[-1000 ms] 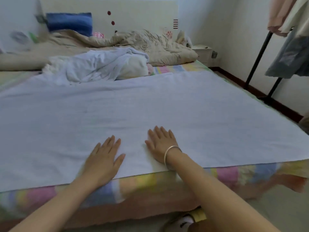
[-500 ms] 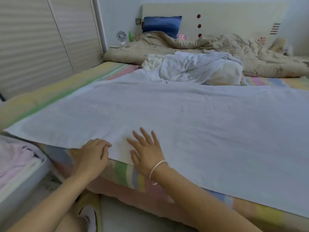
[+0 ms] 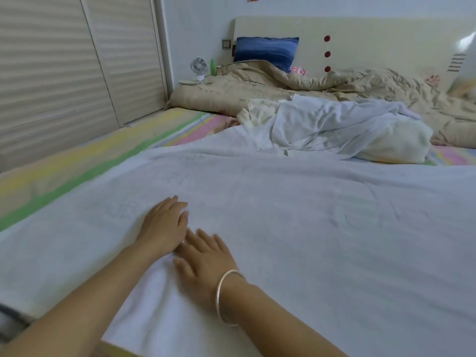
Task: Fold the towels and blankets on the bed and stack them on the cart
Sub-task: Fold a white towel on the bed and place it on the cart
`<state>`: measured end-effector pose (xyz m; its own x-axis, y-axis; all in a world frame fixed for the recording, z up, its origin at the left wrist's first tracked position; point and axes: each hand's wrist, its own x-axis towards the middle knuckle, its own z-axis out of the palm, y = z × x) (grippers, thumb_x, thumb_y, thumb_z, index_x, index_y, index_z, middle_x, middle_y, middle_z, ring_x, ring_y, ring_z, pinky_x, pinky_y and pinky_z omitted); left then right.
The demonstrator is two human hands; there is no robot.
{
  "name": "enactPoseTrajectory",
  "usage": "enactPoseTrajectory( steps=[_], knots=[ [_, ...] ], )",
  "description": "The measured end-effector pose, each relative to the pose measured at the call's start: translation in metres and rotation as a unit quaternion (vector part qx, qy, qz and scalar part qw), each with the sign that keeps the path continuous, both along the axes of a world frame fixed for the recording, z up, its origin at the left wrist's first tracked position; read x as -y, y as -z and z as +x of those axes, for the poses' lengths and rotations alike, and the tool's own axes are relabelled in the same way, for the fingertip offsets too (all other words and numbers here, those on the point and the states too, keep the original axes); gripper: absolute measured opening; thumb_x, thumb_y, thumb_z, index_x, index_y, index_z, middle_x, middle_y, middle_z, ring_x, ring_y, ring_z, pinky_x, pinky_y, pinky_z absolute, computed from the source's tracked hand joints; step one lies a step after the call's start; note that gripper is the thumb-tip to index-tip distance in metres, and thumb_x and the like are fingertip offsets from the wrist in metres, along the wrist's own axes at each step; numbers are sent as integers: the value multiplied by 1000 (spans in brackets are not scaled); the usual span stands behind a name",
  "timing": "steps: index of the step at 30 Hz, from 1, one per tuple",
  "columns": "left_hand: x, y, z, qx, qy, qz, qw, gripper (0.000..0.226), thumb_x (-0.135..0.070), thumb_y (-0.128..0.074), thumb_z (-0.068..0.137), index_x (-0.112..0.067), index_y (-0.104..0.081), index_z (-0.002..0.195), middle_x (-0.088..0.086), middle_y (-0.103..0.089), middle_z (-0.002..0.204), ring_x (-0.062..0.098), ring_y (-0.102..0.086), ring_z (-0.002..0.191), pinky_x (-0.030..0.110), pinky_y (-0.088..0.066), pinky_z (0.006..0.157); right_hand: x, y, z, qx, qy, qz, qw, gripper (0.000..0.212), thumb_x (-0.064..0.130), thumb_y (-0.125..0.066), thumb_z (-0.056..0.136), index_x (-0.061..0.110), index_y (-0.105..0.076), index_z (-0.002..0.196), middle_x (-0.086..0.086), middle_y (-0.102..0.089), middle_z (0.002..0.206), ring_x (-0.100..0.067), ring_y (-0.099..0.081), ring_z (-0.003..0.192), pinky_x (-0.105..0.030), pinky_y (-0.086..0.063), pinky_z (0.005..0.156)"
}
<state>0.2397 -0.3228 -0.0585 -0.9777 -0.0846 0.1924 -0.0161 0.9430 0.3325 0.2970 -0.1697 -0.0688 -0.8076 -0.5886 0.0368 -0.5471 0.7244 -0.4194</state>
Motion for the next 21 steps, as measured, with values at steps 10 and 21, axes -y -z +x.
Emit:
enactPoseTrajectory(
  steps=[10,21],
  knots=[
    [-15,-38,-115,22,75,-15,997,37,-31,-44,101,-22,-48,137,-5,-46,144,18,-43,130,31,-34,106,-90,-34,-168,-66,220,-21,973,45,27,-46,97,23,-42,142,2,-37,150,-17,-27,140,-30,-25,114],
    [0,-39,-261,32,92,-4,995,35,-27,-47,97,-23,-50,132,-5,-46,142,17,-45,126,34,-42,100,-84,-70,-325,-53,339,20,939,29,20,-49,94,26,-65,117,3,-62,122,-19,-54,114,-29,-44,94]
  ],
)
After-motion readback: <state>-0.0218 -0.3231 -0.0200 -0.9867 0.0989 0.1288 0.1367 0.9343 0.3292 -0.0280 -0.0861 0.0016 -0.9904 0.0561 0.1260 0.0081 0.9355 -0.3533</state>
